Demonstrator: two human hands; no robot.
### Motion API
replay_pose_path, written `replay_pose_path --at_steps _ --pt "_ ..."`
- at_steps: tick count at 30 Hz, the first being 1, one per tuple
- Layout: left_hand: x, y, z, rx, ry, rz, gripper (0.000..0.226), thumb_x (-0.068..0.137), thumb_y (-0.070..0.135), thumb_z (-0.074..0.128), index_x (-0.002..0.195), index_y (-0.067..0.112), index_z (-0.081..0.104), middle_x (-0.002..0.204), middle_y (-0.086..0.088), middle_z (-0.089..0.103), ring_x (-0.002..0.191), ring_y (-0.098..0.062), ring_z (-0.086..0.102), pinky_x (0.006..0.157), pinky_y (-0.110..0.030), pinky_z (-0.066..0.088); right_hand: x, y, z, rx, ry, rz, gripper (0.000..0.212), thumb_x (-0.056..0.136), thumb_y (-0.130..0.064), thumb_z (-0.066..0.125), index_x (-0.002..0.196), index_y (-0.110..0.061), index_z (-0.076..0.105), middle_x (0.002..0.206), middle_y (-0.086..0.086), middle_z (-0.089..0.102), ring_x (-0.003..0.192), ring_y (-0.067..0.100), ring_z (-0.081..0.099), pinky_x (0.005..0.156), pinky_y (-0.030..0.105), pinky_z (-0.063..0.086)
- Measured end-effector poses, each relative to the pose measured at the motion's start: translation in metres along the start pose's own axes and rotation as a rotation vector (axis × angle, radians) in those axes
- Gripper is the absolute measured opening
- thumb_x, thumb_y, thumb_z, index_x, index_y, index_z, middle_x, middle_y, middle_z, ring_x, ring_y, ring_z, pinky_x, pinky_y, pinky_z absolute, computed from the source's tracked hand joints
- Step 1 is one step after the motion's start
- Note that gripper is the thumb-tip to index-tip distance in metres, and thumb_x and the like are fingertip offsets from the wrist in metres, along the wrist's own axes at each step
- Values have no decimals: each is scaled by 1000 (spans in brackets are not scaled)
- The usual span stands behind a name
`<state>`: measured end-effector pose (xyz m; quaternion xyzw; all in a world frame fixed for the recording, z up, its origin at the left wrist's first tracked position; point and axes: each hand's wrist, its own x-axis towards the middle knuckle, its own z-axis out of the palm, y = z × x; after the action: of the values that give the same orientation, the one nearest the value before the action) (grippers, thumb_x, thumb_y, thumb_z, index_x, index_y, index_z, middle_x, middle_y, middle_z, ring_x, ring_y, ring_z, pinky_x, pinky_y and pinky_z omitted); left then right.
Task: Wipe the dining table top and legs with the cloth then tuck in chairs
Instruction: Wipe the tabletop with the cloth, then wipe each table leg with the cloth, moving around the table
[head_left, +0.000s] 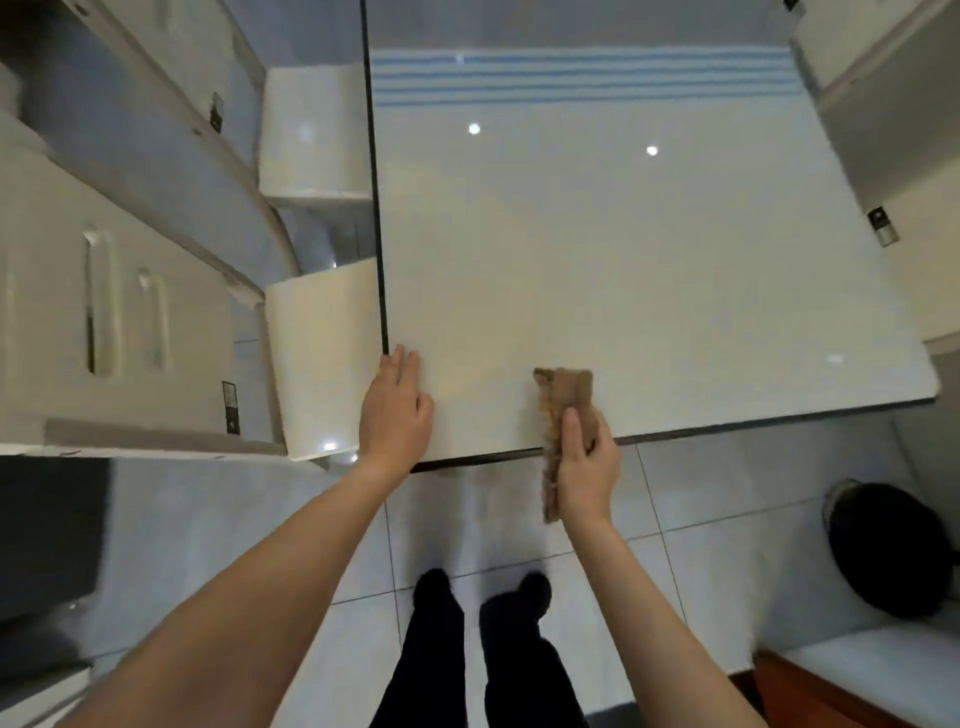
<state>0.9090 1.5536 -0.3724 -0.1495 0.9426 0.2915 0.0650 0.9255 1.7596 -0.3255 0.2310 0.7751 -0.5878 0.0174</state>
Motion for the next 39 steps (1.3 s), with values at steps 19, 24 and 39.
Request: replay_pose_path --at_steps 19,24,39 --pt "-286 2 -52 -391 100 -30 25 97 30 44 117 25 58 110 11 61 104 -1 56 90 -22 47 -155 9 -149 259 -214 368 26 96 -48 48 92 -32 68 109 8 65 106 34 61 97 60 46" --pt "-340 -25 -9 -411 25 -187 21 97 26 48 114 36 56 111 19 59 104 5 55 95 -28 48 -167 44 -153 205 -158 458 28 95 -46 51 82 -34 73 108 13 66 105 32 61 97 61 46" --pt "-129 -153 147 -791 31 -194 40 89 54 48 128 42 47 127 23 53 118 7 48 93 -11 36 -41 205 20 351 13 329 26 94 -53 48 95 -34 66 105 0 66 103 27 61 99 56 46"
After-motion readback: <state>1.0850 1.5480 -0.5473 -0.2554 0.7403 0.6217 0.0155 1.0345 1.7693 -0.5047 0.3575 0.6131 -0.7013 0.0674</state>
